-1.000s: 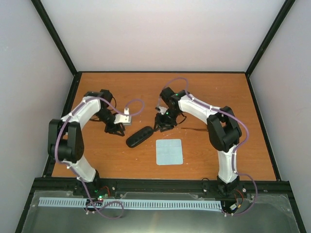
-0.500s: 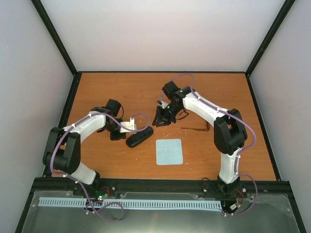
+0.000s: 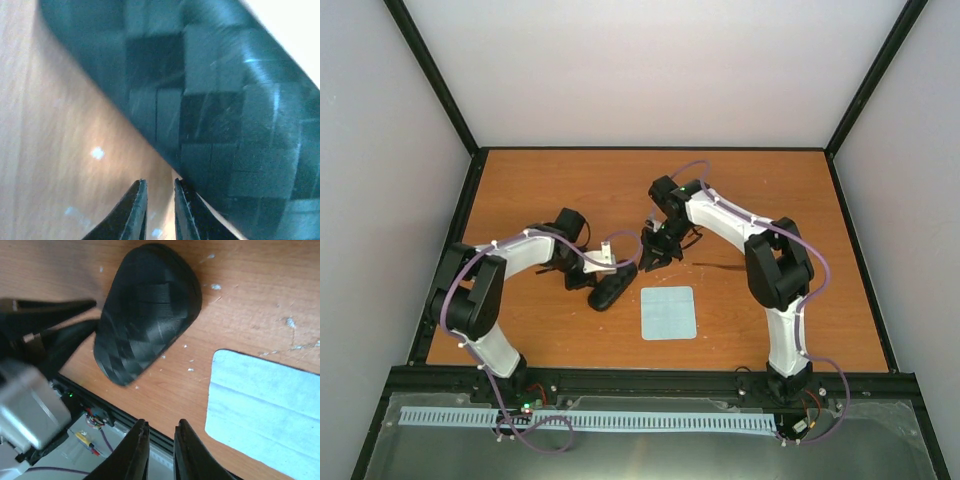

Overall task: Organize the sunglasses
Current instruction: Move the sunglasses case to the center of the board, then pick up the sunglasses case at the center of the board.

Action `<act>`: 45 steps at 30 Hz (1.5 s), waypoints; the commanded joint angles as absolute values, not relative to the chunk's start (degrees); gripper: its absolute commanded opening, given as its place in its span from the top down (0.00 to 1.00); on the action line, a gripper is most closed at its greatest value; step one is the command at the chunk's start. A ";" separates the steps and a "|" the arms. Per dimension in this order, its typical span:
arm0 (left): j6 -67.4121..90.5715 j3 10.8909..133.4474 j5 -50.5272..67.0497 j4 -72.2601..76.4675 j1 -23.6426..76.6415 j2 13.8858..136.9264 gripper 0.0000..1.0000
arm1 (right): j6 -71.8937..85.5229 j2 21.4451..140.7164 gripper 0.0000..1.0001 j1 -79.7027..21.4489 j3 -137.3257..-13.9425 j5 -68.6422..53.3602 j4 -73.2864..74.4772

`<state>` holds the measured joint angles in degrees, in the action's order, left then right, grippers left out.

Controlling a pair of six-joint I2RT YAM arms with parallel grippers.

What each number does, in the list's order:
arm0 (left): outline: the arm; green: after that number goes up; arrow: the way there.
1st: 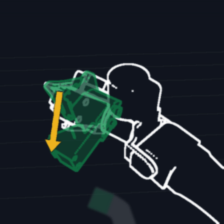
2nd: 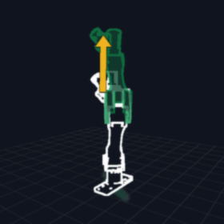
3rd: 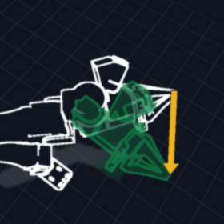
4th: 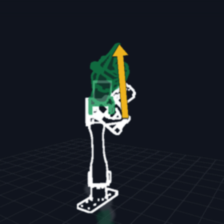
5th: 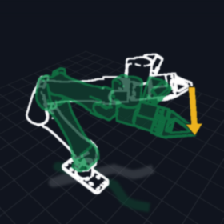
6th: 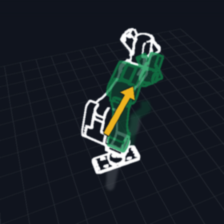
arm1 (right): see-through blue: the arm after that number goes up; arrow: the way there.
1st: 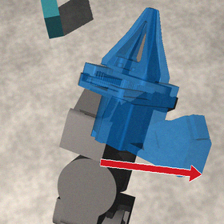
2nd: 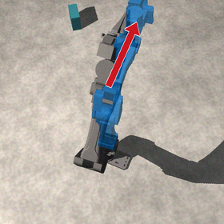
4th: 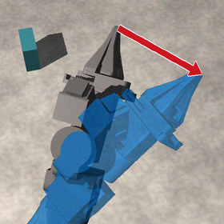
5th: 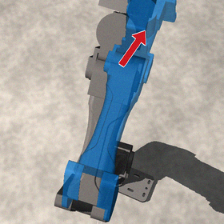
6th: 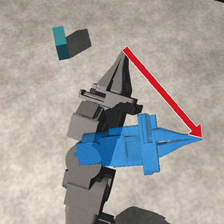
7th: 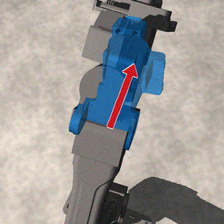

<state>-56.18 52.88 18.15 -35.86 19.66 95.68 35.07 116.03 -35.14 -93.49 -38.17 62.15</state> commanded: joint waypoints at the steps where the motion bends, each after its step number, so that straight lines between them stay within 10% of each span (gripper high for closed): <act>1: -51.18 53.98 27.11 -37.05 24.69 96.65 0.81 | 34.81 118.97 0.86 -35.58 -96.27 -35.86 65.16; 13: -47.87 50.17 22.53 -33.80 25.67 92.98 0.81 | 26.15 121.61 0.51 -39.64 -108.50 -27.73 77.75; 28: -49.62 53.82 38.62 -36.93 -6.05 84.95 0.73 | 12.75 124.62 0.28 -48.53 -116.82 -10.08 86.28; 45: -39.75 54.35 39.86 -31.52 -8.97 83.43 0.72 | 19.41 135.87 0.27 -54.32 -124.76 -8.10 85.51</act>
